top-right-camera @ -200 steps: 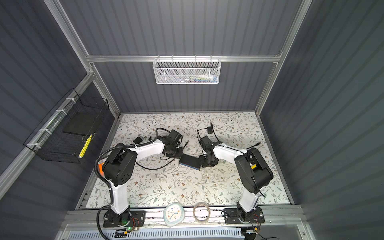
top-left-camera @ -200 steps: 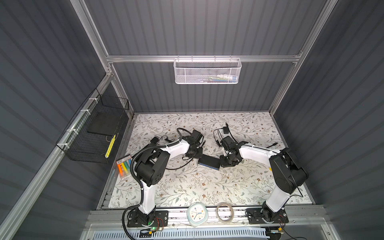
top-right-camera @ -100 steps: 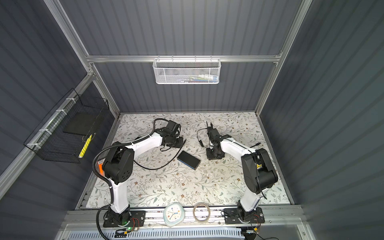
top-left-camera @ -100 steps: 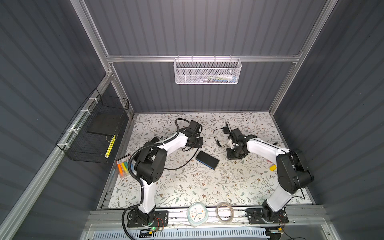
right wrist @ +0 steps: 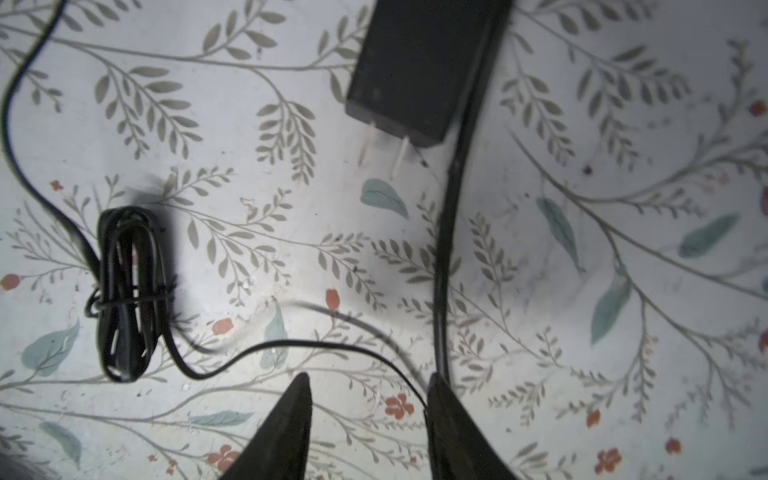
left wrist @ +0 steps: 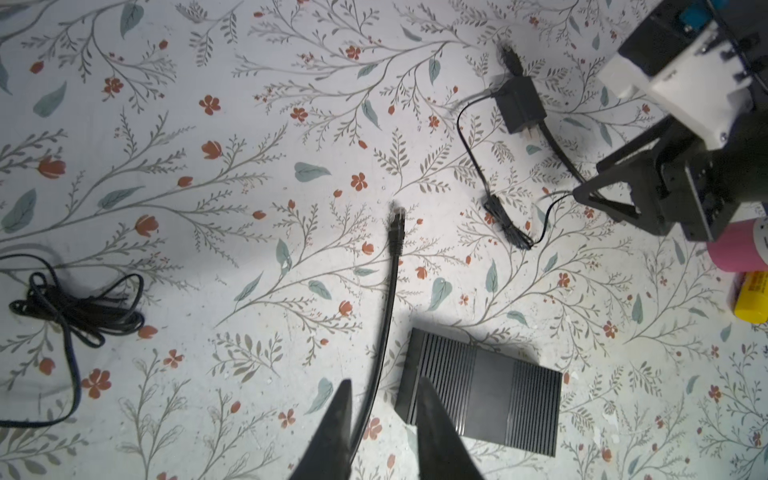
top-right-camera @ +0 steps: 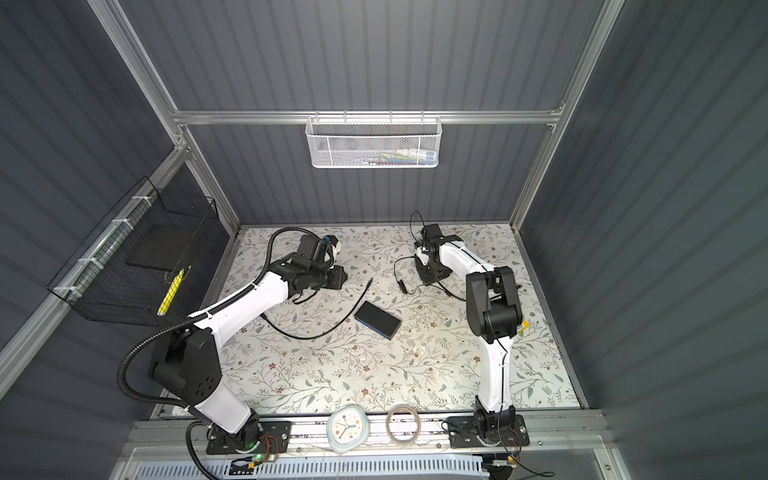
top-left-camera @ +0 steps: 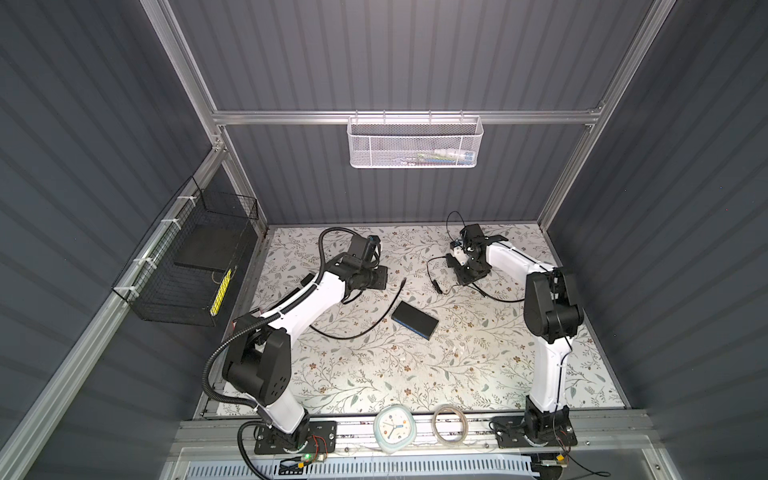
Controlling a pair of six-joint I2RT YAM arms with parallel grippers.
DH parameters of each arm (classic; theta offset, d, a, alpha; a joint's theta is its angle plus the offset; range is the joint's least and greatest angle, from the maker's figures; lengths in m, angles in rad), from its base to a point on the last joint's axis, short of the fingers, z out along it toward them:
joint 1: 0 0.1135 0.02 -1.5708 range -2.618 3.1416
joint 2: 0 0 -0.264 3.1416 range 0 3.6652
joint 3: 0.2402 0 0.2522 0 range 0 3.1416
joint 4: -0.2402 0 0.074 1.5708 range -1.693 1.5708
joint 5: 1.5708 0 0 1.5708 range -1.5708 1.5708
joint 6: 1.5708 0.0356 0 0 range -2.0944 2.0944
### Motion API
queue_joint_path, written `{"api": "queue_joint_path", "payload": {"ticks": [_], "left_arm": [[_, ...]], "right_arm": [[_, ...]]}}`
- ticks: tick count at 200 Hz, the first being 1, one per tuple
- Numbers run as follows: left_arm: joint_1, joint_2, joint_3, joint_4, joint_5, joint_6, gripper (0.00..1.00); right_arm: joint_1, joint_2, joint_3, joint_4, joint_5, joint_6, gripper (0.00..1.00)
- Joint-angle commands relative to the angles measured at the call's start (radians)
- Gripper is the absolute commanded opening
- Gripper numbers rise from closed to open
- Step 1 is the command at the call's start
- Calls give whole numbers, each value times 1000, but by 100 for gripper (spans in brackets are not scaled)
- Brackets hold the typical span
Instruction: Insert the plug into the switch port
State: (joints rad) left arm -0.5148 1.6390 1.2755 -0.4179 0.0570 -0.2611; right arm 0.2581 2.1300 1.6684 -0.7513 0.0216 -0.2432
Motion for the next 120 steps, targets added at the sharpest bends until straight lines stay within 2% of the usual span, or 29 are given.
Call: {"api": "queue_joint_path", "payload": {"ticks": [1, 61, 79, 120], "left_arm": [[14, -42, -37, -2, 25, 36, 28], [18, -70, -50, -25, 18, 49, 29], [19, -70, -47, -36, 12, 51, 29], [21, -50, -42, -21, 23, 49, 29]], "right_arm": [[4, 54, 69, -92, -34, -189, 47], [1, 181, 204, -175, 9, -264, 47], [-5, 158, 178, -157, 27, -258, 47], [-14, 63, 126, -141, -51, -244, 46]]}}
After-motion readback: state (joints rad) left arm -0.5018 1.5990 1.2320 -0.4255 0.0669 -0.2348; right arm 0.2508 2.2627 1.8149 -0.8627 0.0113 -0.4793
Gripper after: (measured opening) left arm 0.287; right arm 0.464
